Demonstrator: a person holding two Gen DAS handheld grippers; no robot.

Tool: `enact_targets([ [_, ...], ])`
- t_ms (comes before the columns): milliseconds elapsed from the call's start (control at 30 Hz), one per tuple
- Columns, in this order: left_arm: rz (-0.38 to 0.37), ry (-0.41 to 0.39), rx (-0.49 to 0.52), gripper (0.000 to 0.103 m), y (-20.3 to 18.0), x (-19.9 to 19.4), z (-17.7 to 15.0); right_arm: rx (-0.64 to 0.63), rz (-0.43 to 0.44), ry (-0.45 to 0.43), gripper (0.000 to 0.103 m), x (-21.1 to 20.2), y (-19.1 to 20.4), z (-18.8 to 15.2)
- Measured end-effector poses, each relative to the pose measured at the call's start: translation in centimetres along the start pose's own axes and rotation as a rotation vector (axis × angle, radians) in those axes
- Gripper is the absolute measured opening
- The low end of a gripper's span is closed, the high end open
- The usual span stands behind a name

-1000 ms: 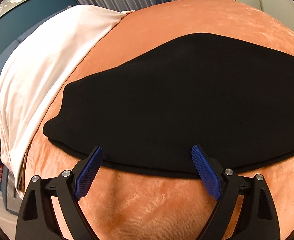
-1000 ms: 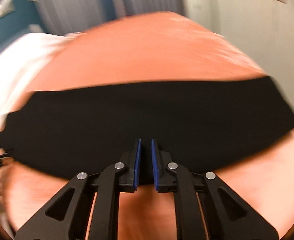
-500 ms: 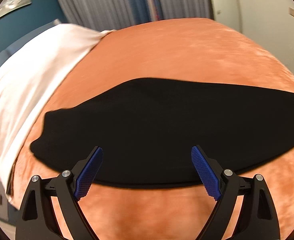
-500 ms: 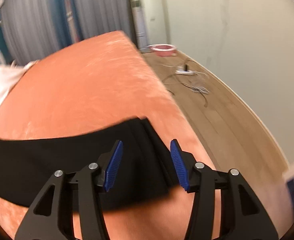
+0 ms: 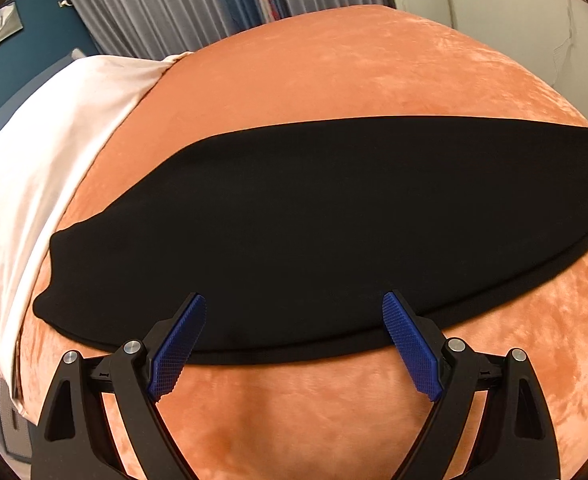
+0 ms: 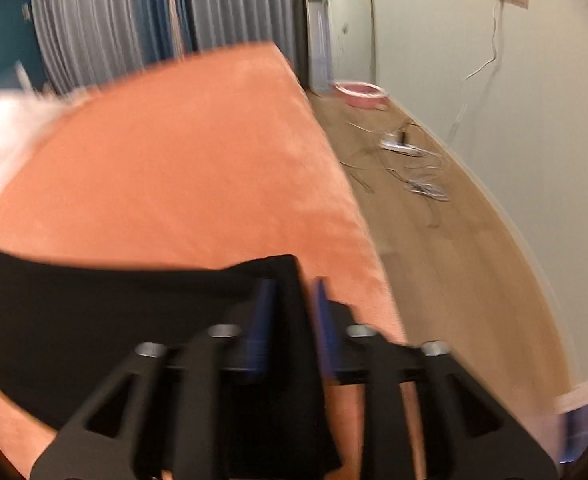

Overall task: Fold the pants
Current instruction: 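Grasp the folded pants end with the right gripper and lift it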

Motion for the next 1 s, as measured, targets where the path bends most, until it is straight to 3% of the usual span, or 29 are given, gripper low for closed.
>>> enact_targets([
  [100, -0.001, -0.01, 0.007, 0.087, -0.2, -0.3, -0.2, 0.084, 0.031, 0.019, 0.042, -2.0, -1.6, -2.0],
  [267, 0.003, -0.008, -0.013, 0.087, 0.0, -0.6, -0.4, 0.286, 0.2, 0.124, 0.049, -0.5, -2.4, -4.9],
  [400, -0.016, 0.003, -0.053, 0.087, 0.9, -1.1, -0.8, 0.27, 0.186, 0.1, 0.07, 0.6, -0.9, -5.1],
  [467, 0.002, -0.002, -0.068, 0.087, 1.9, -1.3, -1.0, 0.215, 0.102, 0.098, 0.057, 0.7, 0.0, -5.0],
  [500, 0.013, -0.002, -0.082, 0.087, 2.7, -1.3, -1.1, 0.192, 0.083, 0.093, 0.044, 0.7, 0.3, -4.8],
  [533, 0.019, 0.0, -0.096, 0.087, 3.5, -1.2, -1.2, 0.211, 0.132, 0.087, 0.022, 0.8, 0.4, -4.5],
  [733, 0.055, 0.004, -0.2, 0.087, 9.1, -0.7, -1.8, 0.278, 0.142, 0.042, 0.018, -1.9, 2.5, -2.5],
  [833, 0.05, -0.008, -0.252, 0.087, 12.1, -1.0, -2.1, 0.199, 0.173, -0.013, 0.018, -4.6, 7.4, 1.0],
  [1000, 0.017, -0.025, -0.318, 0.087, 16.8, -1.7, -3.4, -0.004, 0.261, -0.034, 0.018, -6.6, 20.4, 6.3],
])
Point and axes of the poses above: each gripper's, at about its wrist camera, not at the fingertips, and x roughly the way its jaws point, y to its left, z to its top, the point moved 4 cm from there along x, roughly the way its jaws point, and after that the axes turned 6 degrees about -x, right-handed, at the moved point
